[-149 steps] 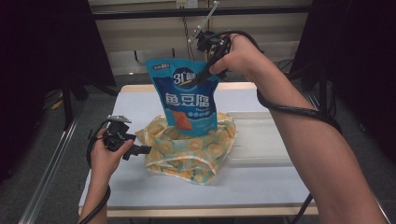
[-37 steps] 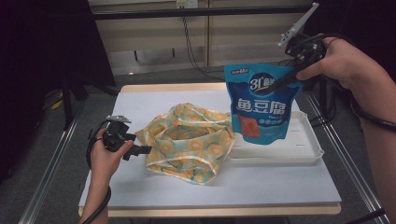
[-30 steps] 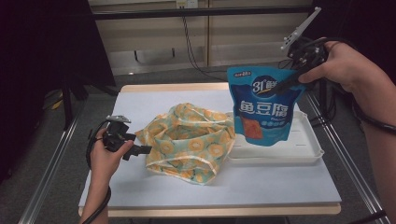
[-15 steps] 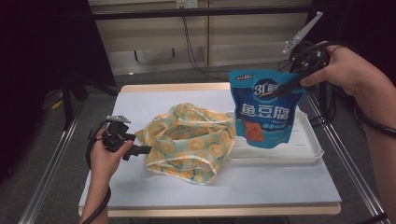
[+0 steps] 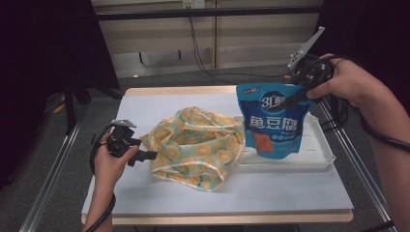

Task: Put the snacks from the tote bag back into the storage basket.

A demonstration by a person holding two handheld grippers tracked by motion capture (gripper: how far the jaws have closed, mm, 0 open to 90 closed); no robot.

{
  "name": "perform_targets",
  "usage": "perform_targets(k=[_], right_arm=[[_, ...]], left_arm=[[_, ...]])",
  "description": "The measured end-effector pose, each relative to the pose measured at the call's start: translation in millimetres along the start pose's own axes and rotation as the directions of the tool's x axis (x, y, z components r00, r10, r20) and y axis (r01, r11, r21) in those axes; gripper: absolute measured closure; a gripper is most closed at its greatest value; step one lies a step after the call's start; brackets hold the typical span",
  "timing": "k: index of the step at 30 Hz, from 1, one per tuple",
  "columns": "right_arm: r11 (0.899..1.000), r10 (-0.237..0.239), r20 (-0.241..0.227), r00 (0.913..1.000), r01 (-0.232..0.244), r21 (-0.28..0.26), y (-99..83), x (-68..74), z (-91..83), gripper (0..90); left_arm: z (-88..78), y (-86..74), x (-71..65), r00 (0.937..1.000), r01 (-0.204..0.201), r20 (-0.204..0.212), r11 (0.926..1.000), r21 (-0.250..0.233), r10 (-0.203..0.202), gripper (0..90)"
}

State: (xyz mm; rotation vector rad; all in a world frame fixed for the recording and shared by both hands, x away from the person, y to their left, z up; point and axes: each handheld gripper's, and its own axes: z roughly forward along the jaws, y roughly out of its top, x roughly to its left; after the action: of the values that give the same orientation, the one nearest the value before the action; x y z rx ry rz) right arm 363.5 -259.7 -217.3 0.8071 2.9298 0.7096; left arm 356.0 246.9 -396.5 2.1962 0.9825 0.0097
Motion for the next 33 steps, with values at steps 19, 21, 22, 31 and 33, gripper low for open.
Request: perform_targets(k=[19, 21, 22, 31, 33], right_arm=[[0.999, -0.033, -0.049, 0.9983, 0.033, 0.006, 5.9, -5.6, 41.5, 90.0], [0.999, -0.037, -0.059, 0.9976, 0.037, 0.003, 7.3, -5.5, 46.6, 90.0], [0.999, -0.047, -0.06, 0.9971, 0.047, 0.001, 8.3, -6.0, 48.7, 90.0], [0.999, -0.047, -0.058, 0.9973, 0.046, -0.008, 10.5, -9.5, 56.3, 90.0], [0.998, -0.056, -0.069, 0.9961, 0.055, -0.016, 8.4, -10.6, 56.3, 90.0]], left_arm=[[-1.3, -1.4, 0.5, 1.0, 0.001, -0.009, 1.0, 0.003, -0.001, 3.9], [-1.1, -1.4, 0.5, 0.9999, 0.002, -0.01, 1.0, -0.001, -0.002, 3.9], [-1.1, -1.4, 0.5, 0.9999, 0.002, -0.01, 1.0, 0.0, -0.002, 3.8], [-1.9, -2.6, 1.4, 0.9999, 0.007, -0.013, 1.0, -0.001, -0.007, 3.9], [-1.8, -2.6, 1.6, 0.9999, 0.007, -0.015, 1.0, 0.001, -0.007, 3.9]])
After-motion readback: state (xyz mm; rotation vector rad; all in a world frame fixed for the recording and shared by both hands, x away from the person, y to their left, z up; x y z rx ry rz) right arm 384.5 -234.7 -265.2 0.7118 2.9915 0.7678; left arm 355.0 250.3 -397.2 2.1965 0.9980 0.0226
